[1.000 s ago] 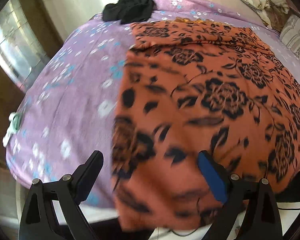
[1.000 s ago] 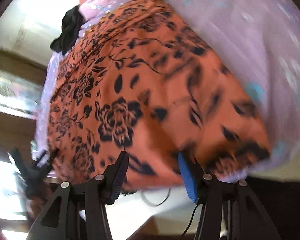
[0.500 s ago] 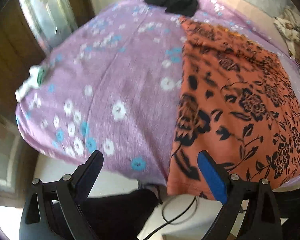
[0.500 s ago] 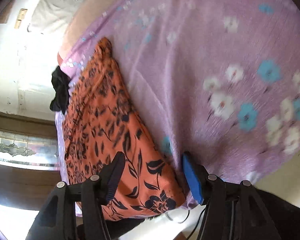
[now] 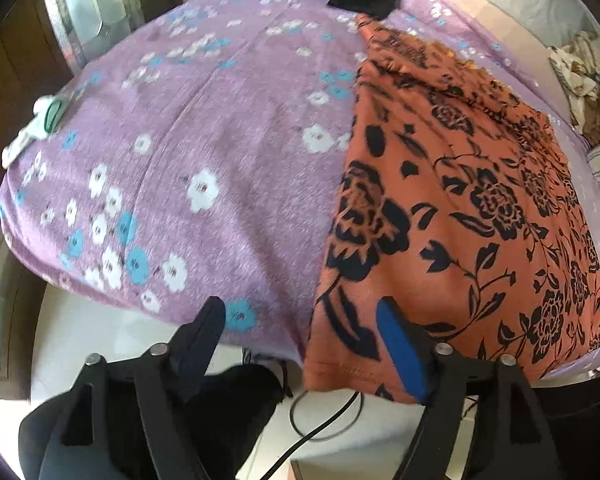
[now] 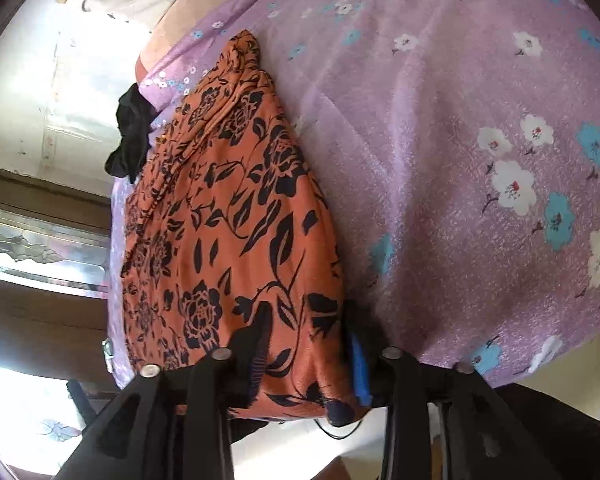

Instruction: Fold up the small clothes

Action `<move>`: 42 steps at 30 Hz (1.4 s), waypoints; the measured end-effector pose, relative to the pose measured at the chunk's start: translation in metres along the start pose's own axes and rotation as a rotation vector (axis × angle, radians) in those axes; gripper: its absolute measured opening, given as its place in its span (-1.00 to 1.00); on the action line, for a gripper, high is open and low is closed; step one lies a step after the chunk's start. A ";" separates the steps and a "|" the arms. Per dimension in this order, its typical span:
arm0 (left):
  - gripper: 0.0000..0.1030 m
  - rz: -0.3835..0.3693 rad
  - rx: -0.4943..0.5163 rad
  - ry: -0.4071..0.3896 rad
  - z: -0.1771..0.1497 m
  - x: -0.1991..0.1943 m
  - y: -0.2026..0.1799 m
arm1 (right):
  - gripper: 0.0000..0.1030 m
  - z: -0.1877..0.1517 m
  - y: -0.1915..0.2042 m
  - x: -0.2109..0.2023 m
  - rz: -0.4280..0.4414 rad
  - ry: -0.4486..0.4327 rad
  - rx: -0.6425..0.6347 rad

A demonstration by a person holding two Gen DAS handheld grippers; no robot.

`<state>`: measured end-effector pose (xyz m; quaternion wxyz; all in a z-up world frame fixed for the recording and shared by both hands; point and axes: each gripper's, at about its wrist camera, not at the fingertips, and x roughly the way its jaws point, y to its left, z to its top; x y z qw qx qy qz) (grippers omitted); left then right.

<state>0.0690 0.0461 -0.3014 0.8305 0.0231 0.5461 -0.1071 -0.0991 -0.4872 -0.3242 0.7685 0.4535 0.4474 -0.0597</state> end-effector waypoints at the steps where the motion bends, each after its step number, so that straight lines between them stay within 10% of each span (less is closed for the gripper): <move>1: 0.53 0.001 0.022 0.003 -0.001 0.002 -0.006 | 0.04 -0.001 0.003 0.001 -0.005 -0.001 -0.018; 4: 0.19 -0.012 0.046 0.040 -0.001 0.013 -0.017 | 0.00 -0.005 0.015 0.005 -0.050 -0.009 -0.088; 9: -0.87 -0.085 0.039 0.042 -0.002 0.006 -0.017 | -0.77 -0.009 0.023 0.006 -0.107 -0.023 -0.154; 19: -0.85 -0.200 0.041 0.017 0.012 -0.005 -0.015 | -0.83 0.002 0.008 -0.018 0.077 -0.084 -0.023; 21: -0.10 -0.184 0.048 0.049 0.011 0.003 -0.015 | -0.75 0.001 0.005 -0.008 0.051 -0.030 -0.003; 24: 0.28 -0.203 0.059 0.083 0.007 0.013 -0.022 | -0.63 0.000 0.006 -0.001 0.001 0.006 0.014; 26: 0.22 -0.197 0.085 0.089 0.002 0.015 -0.026 | 0.02 -0.001 0.003 0.001 0.004 0.013 0.027; 28: -0.34 -0.165 0.100 0.086 0.001 0.014 -0.027 | 0.44 -0.003 0.003 0.001 0.029 0.005 0.035; 30: -0.85 -0.217 0.080 0.091 0.004 0.013 -0.025 | 0.31 -0.005 0.009 0.004 0.020 0.011 -0.030; 32: -0.85 -0.245 0.063 0.089 0.006 0.009 -0.019 | -0.75 -0.008 0.017 0.012 -0.020 0.040 -0.089; 35: -0.86 -0.271 0.096 0.066 0.010 -0.002 -0.023 | -0.79 -0.011 0.027 0.015 -0.067 0.053 -0.141; 42: -0.88 -0.429 0.098 -0.027 0.050 -0.048 -0.007 | -0.85 0.013 0.046 -0.024 0.132 0.014 -0.126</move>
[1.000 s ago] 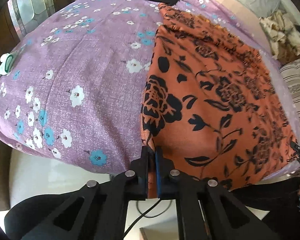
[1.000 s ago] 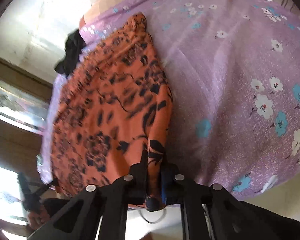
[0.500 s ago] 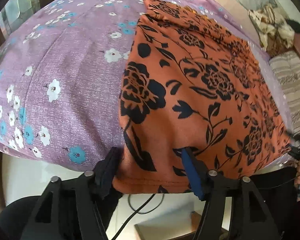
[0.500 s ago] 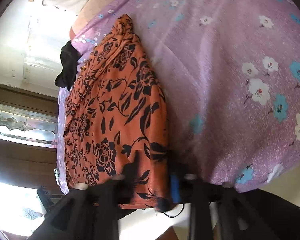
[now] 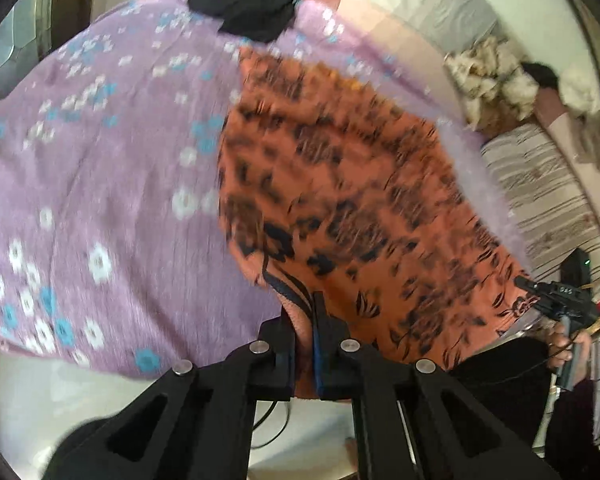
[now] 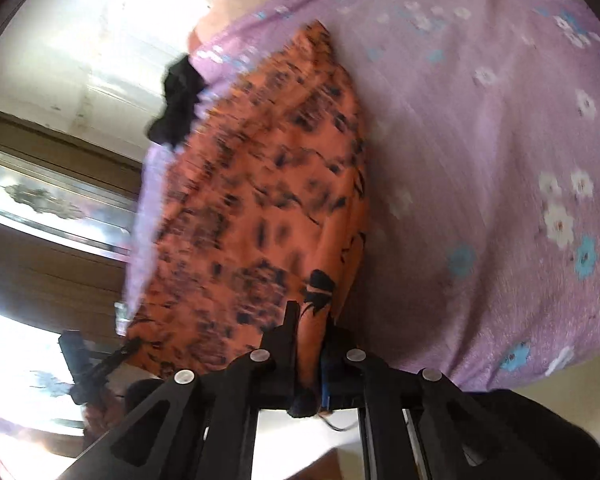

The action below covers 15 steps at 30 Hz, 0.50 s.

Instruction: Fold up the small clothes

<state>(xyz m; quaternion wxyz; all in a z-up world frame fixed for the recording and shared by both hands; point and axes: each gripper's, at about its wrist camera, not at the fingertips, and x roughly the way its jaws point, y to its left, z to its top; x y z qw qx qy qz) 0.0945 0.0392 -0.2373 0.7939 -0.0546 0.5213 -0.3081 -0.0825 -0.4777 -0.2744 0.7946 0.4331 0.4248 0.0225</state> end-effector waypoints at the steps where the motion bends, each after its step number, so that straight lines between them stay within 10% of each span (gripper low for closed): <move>1: -0.88 -0.016 -0.003 -0.015 0.010 -0.004 -0.003 | -0.85 0.008 0.004 -0.007 0.037 -0.021 0.007; 8: -0.88 -0.051 -0.025 -0.090 0.101 -0.016 0.007 | -0.85 0.088 0.027 -0.020 0.192 -0.196 0.059; 15: -0.88 0.026 -0.036 -0.118 0.238 0.058 0.017 | -0.85 0.224 0.031 0.032 0.181 -0.353 0.138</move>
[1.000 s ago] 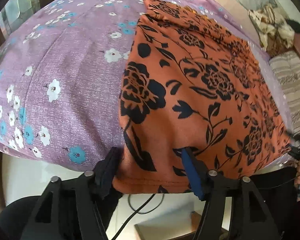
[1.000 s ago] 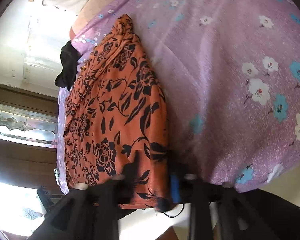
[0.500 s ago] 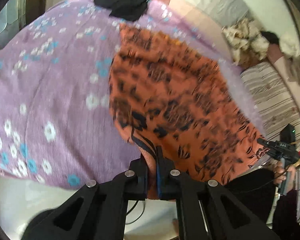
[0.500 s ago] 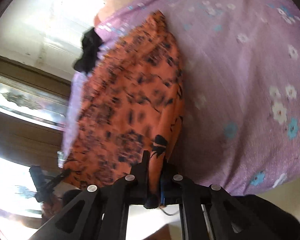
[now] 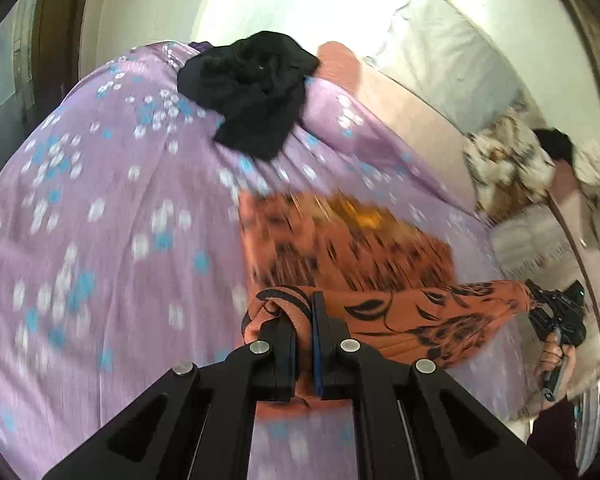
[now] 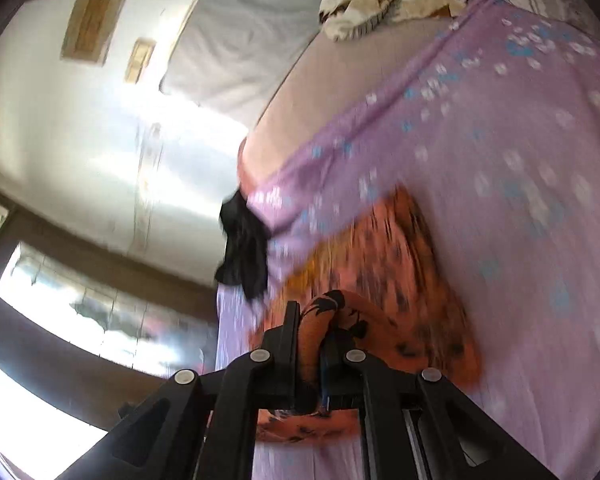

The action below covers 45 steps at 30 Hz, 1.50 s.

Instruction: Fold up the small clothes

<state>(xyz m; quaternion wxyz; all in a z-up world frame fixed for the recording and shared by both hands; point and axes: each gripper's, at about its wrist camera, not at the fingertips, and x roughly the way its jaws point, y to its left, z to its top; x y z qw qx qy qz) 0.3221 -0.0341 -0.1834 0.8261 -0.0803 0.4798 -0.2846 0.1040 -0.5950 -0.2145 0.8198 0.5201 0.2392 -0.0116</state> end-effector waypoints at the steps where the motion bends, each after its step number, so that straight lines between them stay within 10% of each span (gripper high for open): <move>1: -0.88 0.012 -0.004 -0.002 0.015 0.016 0.003 | -0.85 0.013 -0.002 0.020 -0.007 -0.015 0.011; 9: -0.79 0.133 -0.105 0.115 0.066 0.171 0.047 | -0.77 0.052 -0.067 0.162 -0.241 0.014 0.132; 13: -0.55 0.024 -0.182 0.064 0.058 0.168 0.063 | -0.68 0.048 -0.101 0.162 -0.110 -0.007 0.251; 15: -0.14 -0.006 -0.206 0.032 0.058 0.151 0.065 | -0.41 0.048 -0.099 0.142 -0.079 -0.046 0.247; 17: 0.26 0.057 -0.226 -0.052 0.057 0.124 0.065 | 0.62 0.047 -0.086 0.114 -0.101 -0.108 0.212; 18: 0.45 0.105 -0.237 -0.117 0.056 0.104 0.063 | 0.66 0.045 -0.077 0.098 -0.107 -0.153 0.188; 24: 0.61 0.290 -0.186 -0.300 0.018 0.019 0.009 | 0.62 0.015 0.003 0.077 -0.234 -0.004 -0.128; 34: 0.62 0.437 -0.021 0.005 -0.067 0.114 -0.043 | -0.10 -0.136 0.080 0.204 -0.350 0.412 -0.557; 45: 0.62 0.416 -0.074 0.075 -0.050 0.142 -0.021 | -0.10 -0.047 0.094 0.321 -0.379 0.148 -0.378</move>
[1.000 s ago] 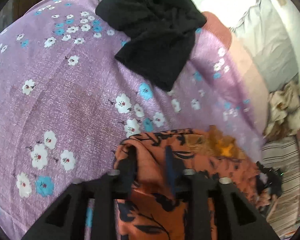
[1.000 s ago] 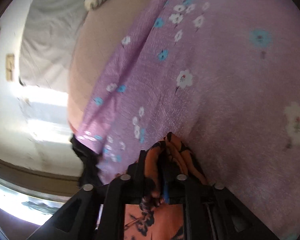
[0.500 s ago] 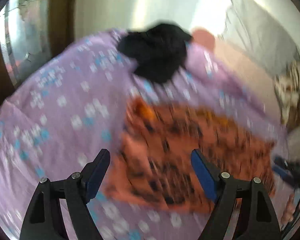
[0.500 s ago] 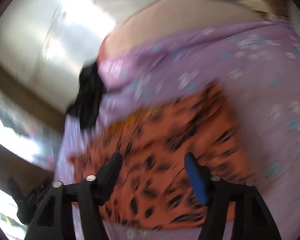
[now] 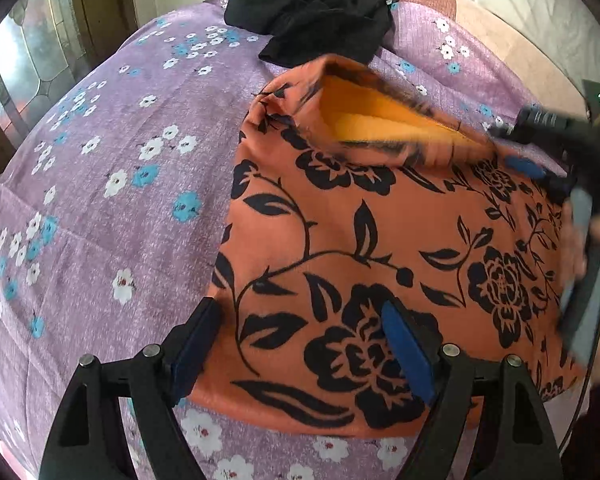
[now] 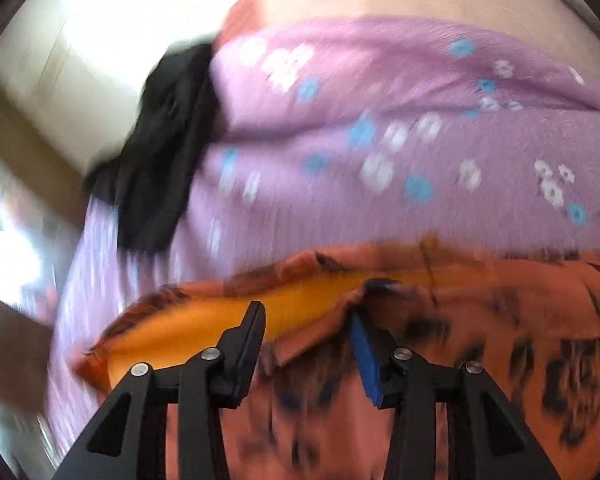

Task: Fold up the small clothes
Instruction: 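Fold the hem up toward the collar with the left gripper while the right gripper smooths it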

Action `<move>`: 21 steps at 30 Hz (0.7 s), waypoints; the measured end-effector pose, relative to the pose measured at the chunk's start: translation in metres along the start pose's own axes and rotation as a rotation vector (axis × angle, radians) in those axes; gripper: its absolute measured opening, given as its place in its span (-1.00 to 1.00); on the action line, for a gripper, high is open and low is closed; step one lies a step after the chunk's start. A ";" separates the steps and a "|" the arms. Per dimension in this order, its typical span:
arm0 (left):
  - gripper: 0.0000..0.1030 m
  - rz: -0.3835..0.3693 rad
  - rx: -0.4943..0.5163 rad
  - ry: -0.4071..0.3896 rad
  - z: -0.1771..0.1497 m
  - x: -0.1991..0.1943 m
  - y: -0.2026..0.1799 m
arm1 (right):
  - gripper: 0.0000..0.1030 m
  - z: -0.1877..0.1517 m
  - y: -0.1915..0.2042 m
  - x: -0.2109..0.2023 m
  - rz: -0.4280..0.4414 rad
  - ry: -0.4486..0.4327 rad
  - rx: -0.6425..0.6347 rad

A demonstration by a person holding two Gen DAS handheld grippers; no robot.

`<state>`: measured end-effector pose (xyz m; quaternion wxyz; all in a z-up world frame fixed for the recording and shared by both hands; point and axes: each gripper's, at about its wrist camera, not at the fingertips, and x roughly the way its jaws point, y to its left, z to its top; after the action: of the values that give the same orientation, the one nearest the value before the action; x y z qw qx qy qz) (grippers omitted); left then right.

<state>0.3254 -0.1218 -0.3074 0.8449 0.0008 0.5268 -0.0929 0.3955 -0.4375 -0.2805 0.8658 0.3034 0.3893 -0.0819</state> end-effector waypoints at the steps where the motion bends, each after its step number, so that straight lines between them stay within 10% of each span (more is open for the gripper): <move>1: 0.62 0.002 -0.003 0.000 0.002 0.001 0.000 | -0.10 0.008 -0.007 -0.006 -0.002 -0.040 0.042; 15: 0.65 0.019 0.014 -0.005 -0.015 -0.017 0.001 | -0.10 -0.005 -0.151 -0.068 -0.237 -0.039 0.164; 21: 0.68 0.008 0.000 0.012 -0.008 -0.012 0.001 | -0.06 0.003 -0.088 -0.054 -0.236 -0.046 0.002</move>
<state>0.3130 -0.1182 -0.3004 0.8422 0.0031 0.5317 -0.0895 0.3268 -0.5152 -0.2803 0.8585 0.2544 0.4025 -0.1906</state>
